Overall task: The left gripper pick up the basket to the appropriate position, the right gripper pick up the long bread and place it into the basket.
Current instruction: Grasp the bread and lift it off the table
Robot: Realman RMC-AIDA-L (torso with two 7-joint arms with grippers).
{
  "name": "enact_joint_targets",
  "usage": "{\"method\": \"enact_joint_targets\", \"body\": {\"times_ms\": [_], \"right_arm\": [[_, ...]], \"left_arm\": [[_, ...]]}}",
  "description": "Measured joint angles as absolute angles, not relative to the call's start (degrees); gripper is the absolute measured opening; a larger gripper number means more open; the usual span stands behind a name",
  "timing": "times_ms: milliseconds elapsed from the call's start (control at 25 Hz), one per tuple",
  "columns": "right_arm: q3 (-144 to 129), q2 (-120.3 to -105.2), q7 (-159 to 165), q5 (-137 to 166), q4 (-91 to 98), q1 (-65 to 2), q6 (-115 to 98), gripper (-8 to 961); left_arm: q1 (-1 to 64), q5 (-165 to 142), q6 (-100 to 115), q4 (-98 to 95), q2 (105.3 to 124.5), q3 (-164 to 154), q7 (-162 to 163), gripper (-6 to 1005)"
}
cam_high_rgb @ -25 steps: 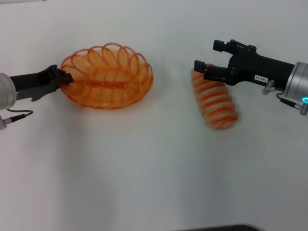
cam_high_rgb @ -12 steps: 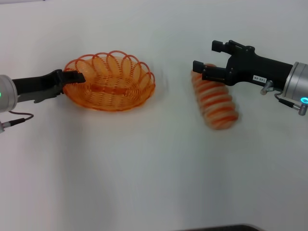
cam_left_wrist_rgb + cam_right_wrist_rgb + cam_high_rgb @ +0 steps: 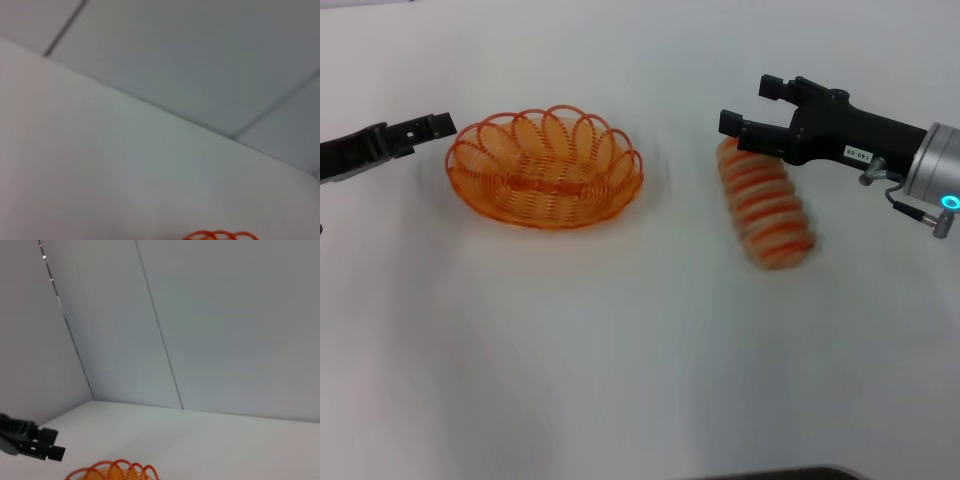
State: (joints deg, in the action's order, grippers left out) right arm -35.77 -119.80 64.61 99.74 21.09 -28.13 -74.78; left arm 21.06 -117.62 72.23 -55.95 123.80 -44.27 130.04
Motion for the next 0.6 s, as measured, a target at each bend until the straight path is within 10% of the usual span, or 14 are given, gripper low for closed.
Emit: {"method": "enact_joint_targets", "body": {"times_ms": [600], "right_arm": [[-37.7,-115.92,99.1,114.8,34.3,-29.0,-87.9,910]], "left_arm": [[17.4,-117.5,99.3,-48.3,122.47,-33.9,88.1,867]]}}
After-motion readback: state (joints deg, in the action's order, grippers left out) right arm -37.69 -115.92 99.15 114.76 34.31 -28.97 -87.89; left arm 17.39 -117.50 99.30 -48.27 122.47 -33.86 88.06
